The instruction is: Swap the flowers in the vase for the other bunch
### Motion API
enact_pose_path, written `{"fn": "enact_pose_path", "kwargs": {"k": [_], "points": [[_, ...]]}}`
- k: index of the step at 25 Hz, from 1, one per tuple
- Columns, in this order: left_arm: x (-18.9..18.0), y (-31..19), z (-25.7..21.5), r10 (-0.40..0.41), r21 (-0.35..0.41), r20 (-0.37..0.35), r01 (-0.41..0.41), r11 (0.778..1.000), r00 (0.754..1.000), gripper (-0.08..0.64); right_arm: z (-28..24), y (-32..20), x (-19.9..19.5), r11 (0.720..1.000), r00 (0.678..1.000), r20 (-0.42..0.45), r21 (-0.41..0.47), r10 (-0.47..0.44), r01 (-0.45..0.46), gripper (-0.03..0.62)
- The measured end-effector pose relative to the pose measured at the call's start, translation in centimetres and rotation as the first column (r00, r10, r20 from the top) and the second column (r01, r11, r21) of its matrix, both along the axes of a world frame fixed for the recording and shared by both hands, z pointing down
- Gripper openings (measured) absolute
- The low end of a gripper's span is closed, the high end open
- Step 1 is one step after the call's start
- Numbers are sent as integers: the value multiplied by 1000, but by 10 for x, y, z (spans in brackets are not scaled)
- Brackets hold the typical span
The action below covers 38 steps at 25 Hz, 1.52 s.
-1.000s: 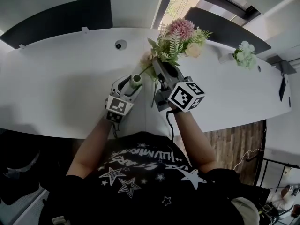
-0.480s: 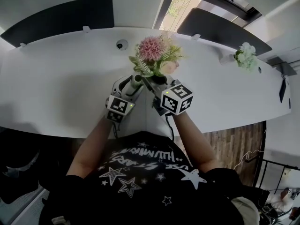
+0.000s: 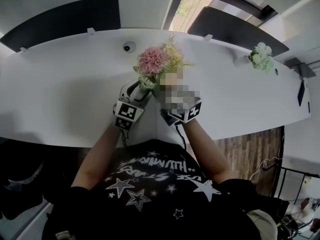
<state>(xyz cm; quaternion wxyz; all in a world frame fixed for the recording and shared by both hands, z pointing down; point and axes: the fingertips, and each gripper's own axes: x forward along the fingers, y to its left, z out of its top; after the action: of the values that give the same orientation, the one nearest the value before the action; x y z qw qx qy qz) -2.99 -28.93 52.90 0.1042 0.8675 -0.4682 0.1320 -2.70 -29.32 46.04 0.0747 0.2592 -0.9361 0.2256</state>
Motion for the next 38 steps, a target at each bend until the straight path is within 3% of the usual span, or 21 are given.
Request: {"fn": "enact_pose_path", "kwargs": {"k": [11, 20, 24, 30, 34, 38], "points": [[-1, 4, 4, 31, -9, 47, -31, 999, 998, 245, -4, 11, 8, 998, 998, 28, -36, 62, -61, 137], [-18, 16, -2, 3, -24, 18, -3, 1000, 1000, 247, -3, 23, 35, 982, 982, 39, -52, 184, -182, 147], [-27, 29, -8, 8, -14, -4, -8, 1000, 1000, 245, 3, 26, 54, 954, 955, 41, -66, 294, -291, 139], [-41, 43, -14, 33, -19, -78, -35, 999, 996, 240, 12, 33, 78, 886, 887, 35, -77, 461, -458, 26], [-44, 48, -11, 69, -8, -29, -69, 998, 997, 152, 9, 38, 88, 859, 856, 73, -73, 511, -507, 5], [-45, 51, -22, 58, 29, -10, -57, 998, 998, 76, -2, 44, 96, 849, 840, 128, -63, 528, -524, 3]]}}
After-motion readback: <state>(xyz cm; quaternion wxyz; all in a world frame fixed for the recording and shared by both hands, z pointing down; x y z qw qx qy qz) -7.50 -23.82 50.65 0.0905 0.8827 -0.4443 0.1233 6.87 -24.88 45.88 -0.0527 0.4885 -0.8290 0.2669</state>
